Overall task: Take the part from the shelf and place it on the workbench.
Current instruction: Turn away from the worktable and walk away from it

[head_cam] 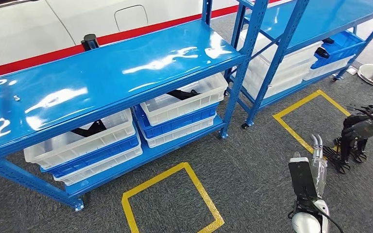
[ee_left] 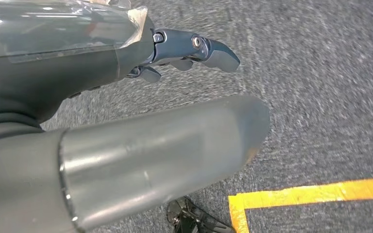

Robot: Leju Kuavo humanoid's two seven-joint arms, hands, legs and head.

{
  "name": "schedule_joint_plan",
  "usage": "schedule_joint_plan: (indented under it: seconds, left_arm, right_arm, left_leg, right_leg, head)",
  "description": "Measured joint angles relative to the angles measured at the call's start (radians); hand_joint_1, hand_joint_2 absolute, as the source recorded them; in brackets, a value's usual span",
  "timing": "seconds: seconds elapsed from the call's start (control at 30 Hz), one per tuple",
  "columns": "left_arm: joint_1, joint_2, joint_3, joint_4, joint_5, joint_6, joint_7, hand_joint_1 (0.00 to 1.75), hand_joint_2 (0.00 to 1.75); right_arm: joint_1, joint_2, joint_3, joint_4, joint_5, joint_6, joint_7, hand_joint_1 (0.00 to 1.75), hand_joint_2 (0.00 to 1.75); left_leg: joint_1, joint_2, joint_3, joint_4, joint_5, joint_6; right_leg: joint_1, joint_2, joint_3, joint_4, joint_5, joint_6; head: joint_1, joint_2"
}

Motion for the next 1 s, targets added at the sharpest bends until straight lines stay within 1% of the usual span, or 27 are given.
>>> schedule_joint_plan:
  seconds: [0.03, 0.07, 0.13, 0.17, 0.2, 0.27, 0.3, 0.33, 0.37, 0.4, 0.43, 0.47, 0.5, 0.53, 0.57, 0.6, 0.67, 0.7, 0.73, 0.77, 0.8, 0.83, 0.87, 0.9, 0.93, 0.97, 1.0]
  left_arm:
    - [0.000, 0.000, 0.001, -0.002, -0.001, 0.000, 0.000, 0.00, 0.00]
    - [0.000, 0.000, 0.002, -0.003, -0.002, 0.000, 0.000, 0.00, 0.00]
    - [0.002, 0.001, 0.005, -0.005, -0.004, 0.000, 0.001, 0.00, 0.00]
    - [0.003, 0.001, 0.007, -0.005, -0.005, 0.000, 0.003, 0.00, 0.00]
    - [0.004, 0.001, 0.008, -0.005, -0.007, 0.000, 0.004, 0.00, 0.00]
    - [0.000, 0.000, 0.009, -0.005, -0.011, -0.001, 0.010, 0.00, 0.00]
    - [-0.002, 0.000, 0.009, -0.005, -0.013, -0.002, 0.011, 0.00, 0.00]
    - [-0.003, -0.001, 0.009, -0.005, -0.015, -0.003, 0.012, 0.00, 0.00]
    - [-0.003, -0.001, 0.009, -0.005, -0.016, -0.003, 0.012, 0.00, 0.00]
    - [-0.002, -0.001, 0.009, -0.005, -0.017, -0.004, 0.012, 0.00, 0.00]
    - [-0.001, -0.001, 0.009, -0.005, -0.018, -0.004, 0.012, 0.00, 0.00]
    - [-0.001, -0.001, 0.009, -0.005, -0.018, -0.004, 0.012, 0.00, 0.00]
    - [-0.002, 0.000, 0.009, -0.006, -0.018, -0.004, 0.012, 0.00, 0.00]
    - [-0.003, 0.000, 0.009, -0.006, -0.019, -0.004, 0.012, 0.00, 0.00]
    - [-0.005, 0.000, 0.009, -0.006, -0.019, -0.005, 0.012, 0.00, 0.00]
    - [-0.005, 0.000, 0.009, -0.006, -0.020, -0.005, 0.012, 0.00, 0.00]
    - [-0.005, 0.000, 0.011, -0.006, -0.020, -0.005, 0.012, 0.00, 0.00]
    - [-0.004, 0.000, 0.012, -0.005, -0.020, -0.005, 0.012, 0.00, 0.00]
    - [-0.004, 0.000, 0.013, -0.005, -0.020, -0.005, 0.012, 0.00, 0.00]
    - [-0.005, 0.000, 0.014, -0.005, -0.020, -0.005, 0.012, 0.00, 0.00]
    - [-0.007, 0.001, 0.014, -0.005, -0.021, -0.005, 0.012, 0.00, 0.00]
    - [-0.009, 0.001, 0.014, -0.005, -0.021, -0.005, 0.012, 0.00, 0.00]
    - [-0.009, 0.000, 0.014, -0.005, -0.021, -0.005, 0.012, 0.00, 0.00]
    - [-0.009, 0.000, 0.014, -0.005, -0.021, -0.005, 0.012, 0.00, 0.00]
    - [-0.008, -0.001, 0.015, -0.005, -0.021, -0.005, 0.012, 0.00, 0.00]
    - [-0.007, -0.002, 0.015, -0.005, -0.021, -0.005, 0.012, 0.00, 0.00]
    - [-0.007, -0.002, 0.015, -0.005, -0.021, -0.005, 0.012, 0.00, 0.00]
  right_arm:
    - [-0.001, 0.001, -0.001, 0.000, 0.004, 0.003, 0.002, 0.00, 0.00]
    - [-0.002, 0.001, -0.002, 0.000, 0.006, 0.005, 0.004, 0.00, 0.00]
    - [-0.004, 0.005, -0.003, -0.001, 0.009, 0.006, 0.006, 0.00, 0.00]
    - [-0.007, 0.006, -0.003, -0.001, 0.010, 0.007, 0.007, 0.00, 0.00]
    - [-0.010, 0.008, -0.004, -0.001, 0.012, 0.008, 0.007, 0.00, 0.00]
    - [-0.013, 0.009, -0.005, 0.000, 0.015, 0.014, 0.007, 0.00, 0.00]
    - [-0.014, 0.009, -0.006, 0.001, 0.016, 0.016, 0.007, 0.00, 0.00]
    - [-0.014, 0.009, -0.006, 0.002, 0.018, 0.018, 0.007, 0.00, 0.00]
    - [-0.015, 0.010, -0.006, 0.003, 0.019, 0.019, 0.007, 0.00, 0.00]
    - [-0.016, 0.010, -0.006, 0.004, 0.019, 0.020, 0.007, 0.00, 0.00]
    - [-0.018, 0.010, -0.006, 0.005, 0.020, 0.020, 0.007, 0.00, 0.00]
    - [-0.021, 0.011, -0.006, 0.006, 0.021, 0.020, 0.007, 0.00, 0.00]
    - [-0.025, 0.011, -0.006, 0.007, 0.022, 0.020, 0.007, 0.00, 0.00]
    - [-0.029, 0.011, -0.007, 0.008, 0.022, 0.021, 0.007, 0.00, 0.00]
    - [-0.034, 0.011, -0.007, 0.009, 0.023, 0.021, 0.006, 0.00, 0.00]
    - [-0.038, 0.011, -0.007, 0.010, 0.024, 0.021, 0.006, 0.00, 0.00]
    - [-0.043, 0.011, -0.006, 0.013, 0.026, 0.021, 0.005, 0.00, 0.00]
    - [-0.045, 0.012, -0.006, 0.015, 0.027, 0.021, 0.004, 0.00, 0.00]
    - [-0.047, 0.012, -0.006, 0.016, 0.028, 0.021, 0.003, 0.00, 0.00]
    - [-0.049, 0.011, -0.006, 0.017, 0.029, 0.021, 0.001, 0.00, 0.00]
    - [-0.049, 0.010, -0.006, 0.020, 0.030, 0.021, 0.000, 0.00, 0.00]
    - [-0.048, 0.008, -0.007, 0.023, 0.030, 0.021, 0.000, 0.00, 0.00]
    - [-0.047, 0.007, -0.008, 0.026, 0.030, 0.021, 0.000, 0.00, 0.00]
    - [-0.046, 0.007, -0.008, 0.029, 0.030, 0.021, 0.000, 0.00, 0.00]
    - [-0.046, 0.007, -0.008, 0.032, 0.030, 0.021, 0.000, 0.00, 0.00]
    - [-0.046, 0.006, -0.008, 0.033, 0.030, 0.021, 0.000, 0.00, 0.00]
    - [-0.047, 0.006, -0.008, 0.034, 0.030, 0.021, 0.000, 0.00, 0.00]
  left_leg:
    - [-0.001, -0.011, -0.004, 0.003, 0.000, -0.006]
    - [-0.002, -0.021, -0.009, 0.005, 0.002, -0.013]
    - [-0.001, -0.038, -0.017, 0.002, 0.008, -0.025]
    - [-0.001, -0.028, -0.020, 0.004, 0.008, -0.030]
    - [-0.001, -0.002, -0.027, 0.018, -0.002, -0.034]
    - [-0.004, 0.070, -0.069, 0.110, -0.058, -0.040]
    - [-0.004, 0.092, -0.102, 0.180, -0.095, -0.043]
    - [-0.003, 0.102, -0.134, 0.248, -0.124, -0.045]
    - [-0.003, 0.105, -0.153, 0.290, -0.136, -0.045]
    - [-0.003, 0.107, -0.153, 0.296, -0.130, -0.045]
    - [-0.003, 0.111, -0.133, 0.261, -0.107, -0.042]
    - [-0.004, 0.122, -0.095, 0.196, -0.075, -0.037]
    - [-0.007, 0.144, -0.053, 0.122, -0.049, -0.031]
    - [-0.011, 0.164, -0.021, 0.063, -0.032, -0.025]
    - [-0.015, 0.177, -0.003, 0.028, -0.025, -0.020]
    - [-0.020, 0.181, 0.001, 0.015, -0.026, -0.016]
    - [-0.023, 0.158, -0.001, 0.010, -0.023, -0.007]
    - [-0.021, 0.146, 0.002, 0.004, -0.019, -0.001]
    - [-0.017, 0.135, 0.005, -0.002, -0.014, 0.005]
    - [-0.012, 0.123, 0.008, -0.008, -0.009, 0.010]
    - [-0.009, 0.110, 0.007, -0.010, -0.006, 0.013]
    - [-0.007, 0.096, 0.006, -0.010, -0.005, 0.015]
    - [-0.006, 0.080, 0.005, -0.010, -0.004, 0.016]
    - [-0.006, 0.064, 0.005, -0.009, -0.004, 0.016]
    - [-0.005, 0.049, 0.005, -0.008, -0.004, 0.015]
    - [-0.004, 0.033, 0.006, -0.007, -0.004, 0.013]
    - [-0.002, 0.017, 0.006, -0.004, -0.004, 0.010]
  right_leg:
    - [-0.003, 0.016, 0.018, -0.042, 0.015, -0.002]
    - [-0.003, 0.024, 0.025, -0.059, 0.020, -0.010]
    - [0.000, 0.004, 0.025, -0.058, 0.024, -0.029]
    - [0.000, -0.006, 0.026, -0.058, 0.028, -0.036]
    - [-0.001, -0.018, 0.026, -0.059, 0.030, -0.044]
    - [0.000, -0.045, 0.025, -0.060, 0.031, -0.055]
    - [0.003, -0.061, 0.024, -0.060, 0.030, -0.059]
    - [0.005, -0.076, 0.023, -0.060, 0.029, -0.061]
    - [0.007, -0.092, 0.023, -0.060, 0.028, -0.062]
    - [0.009, -0.107, 0.023, -0.060, 0.027, -0.063]
    - [0.010, -0.121, 0.024, -0.060, 0.026, -0.064]
    - [0.011, -0.134, 0.026, -0.060, 0.025, -0.065]
    - [0.012, -0.145, 0.028, -0.060, 0.023, -0.065]
    - [0.016, -0.156, 0.030, -0.060, 0.021, -0.064]
    - [0.020, -0.165, 0.031, -0.060, 0.020, -0.062]
    - [0.022, -0.174, 0.032, -0.061, 0.018, -0.058]
    - [0.026, -0.194, 0.037, -0.065, 0.016, -0.050]
    - [0.026, -0.186, 0.037, -0.062, 0.011, -0.045]
    - [0.026, -0.162, 0.030, -0.044, 0.000, -0.043]
    - [0.025, -0.129, 0.012, -0.005, -0.020, -0.043]
    - [0.021, -0.091, -0.018, 0.057, -0.046, -0.046]
    - [0.020, -0.067, -0.054, 0.130, -0.075, -0.050]
    - [0.019, -0.057, -0.088, 0.196, -0.095, -0.049]
    - [0.018, -0.053, -0.109, 0.231, -0.101, -0.045]
    - [0.016, -0.051, -0.111, 0.226, -0.090, -0.036]
    - [0.012, -0.047, -0.094, 0.181, -0.064, -0.024]
    - [0.007, -0.035, -0.063, 0.108, -0.030, -0.012]
  head:
    - [0.001, 0.000]
    - [0.001, 0.000]
    - [0.000, 0.000]
    - [0.000, 0.000]
    - [-0.004, 0.000]
    - [-0.011, 0.000]
    - [-0.015, 0.000]
    - [-0.015, 0.000]
    - [-0.016, 0.000]
    - [-0.016, 0.000]
    - [-0.016, 0.000]
    - [-0.016, 0.000]
    - [-0.016, 0.000]
    - [-0.015, 0.000]
    - [-0.015, 0.000]
    - [-0.014, 0.000]
    - [-0.014, 0.000]
    - [-0.014, 0.000]
    - [-0.013, 0.000]
    - [-0.012, 0.000]
    - [-0.010, 0.000]
    - [-0.009, 0.000]
    - [-0.007, 0.000]
    - [-0.007, 0.000]
    - [-0.007, 0.000]
    - [-0.007, 0.000]
    - [-0.007, 0.000]
